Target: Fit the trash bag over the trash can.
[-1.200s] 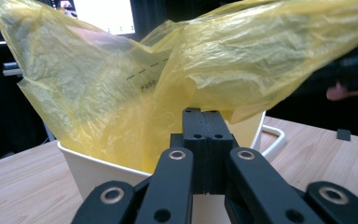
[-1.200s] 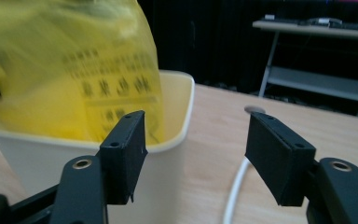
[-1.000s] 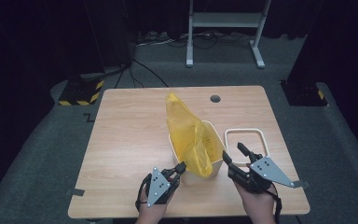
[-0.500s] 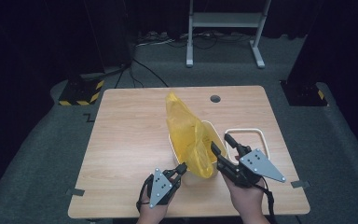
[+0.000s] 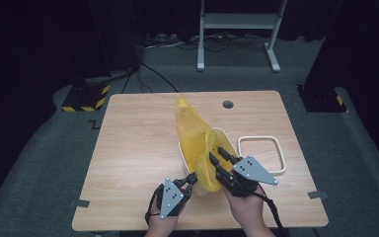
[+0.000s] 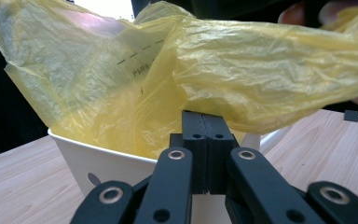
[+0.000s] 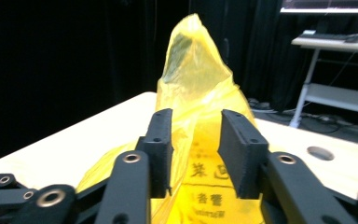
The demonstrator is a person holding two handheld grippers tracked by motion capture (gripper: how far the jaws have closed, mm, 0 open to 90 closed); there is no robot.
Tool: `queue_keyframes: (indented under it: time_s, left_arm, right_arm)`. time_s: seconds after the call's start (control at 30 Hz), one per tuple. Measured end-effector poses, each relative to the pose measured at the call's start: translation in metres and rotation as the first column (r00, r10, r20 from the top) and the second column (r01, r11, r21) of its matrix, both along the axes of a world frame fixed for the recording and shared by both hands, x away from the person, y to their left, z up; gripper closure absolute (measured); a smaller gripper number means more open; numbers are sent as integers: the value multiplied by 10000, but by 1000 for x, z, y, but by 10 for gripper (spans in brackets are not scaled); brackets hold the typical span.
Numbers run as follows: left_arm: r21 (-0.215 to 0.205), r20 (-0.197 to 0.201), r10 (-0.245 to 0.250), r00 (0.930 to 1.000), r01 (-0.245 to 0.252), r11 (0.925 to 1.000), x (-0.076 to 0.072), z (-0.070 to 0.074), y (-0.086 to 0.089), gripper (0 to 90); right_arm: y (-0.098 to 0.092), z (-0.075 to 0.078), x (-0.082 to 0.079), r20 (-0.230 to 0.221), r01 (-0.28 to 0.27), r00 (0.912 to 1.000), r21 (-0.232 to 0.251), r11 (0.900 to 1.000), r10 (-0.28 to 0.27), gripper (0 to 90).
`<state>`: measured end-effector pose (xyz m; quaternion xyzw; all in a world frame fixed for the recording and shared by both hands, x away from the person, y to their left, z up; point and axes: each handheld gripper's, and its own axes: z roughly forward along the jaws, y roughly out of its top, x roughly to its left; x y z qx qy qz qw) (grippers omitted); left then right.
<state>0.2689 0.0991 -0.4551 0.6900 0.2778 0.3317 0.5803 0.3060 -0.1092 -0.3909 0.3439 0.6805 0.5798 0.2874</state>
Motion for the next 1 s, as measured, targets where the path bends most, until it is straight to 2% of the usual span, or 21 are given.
queue_keyframes:
  time_s: [0.17,0.27,0.47,0.57,0.73,0.87,1.0]
  left_arm:
    - [-5,-18,-25,10000,25,10000,-1,0,-1,895]
    - [1,-7,-30,10000,30,10000,-1,1,-1,895]
    - [-176,41,108,9999,-108,9998,-1,2,4,867]
    - [-265,23,215,9998,-214,9994,-2,4,7,814]
    - [-523,-86,473,9988,-477,9975,-2,8,15,776]
    - [-910,-42,702,9975,-702,9934,1,20,18,740]
    - [-1364,-20,644,9979,-641,9886,7,37,12,669]
  right_arm:
    - [4,-6,1,-349,-250,9991,181,9995,256,767]
    - [7,-8,-2,-52,-167,9998,-36,9999,167,900]
    - [-2,-4,-5,404,295,9987,-17,9996,-294,900]
    - [-9,0,-7,663,498,9966,-119,9987,-489,900]
    - [-20,1,-8,736,753,9945,-38,9972,-748,900]
    - [-22,-3,-9,766,747,9944,-227,9969,-728,900]
    - [-17,-8,-10,746,590,9956,-391,9975,-560,900]
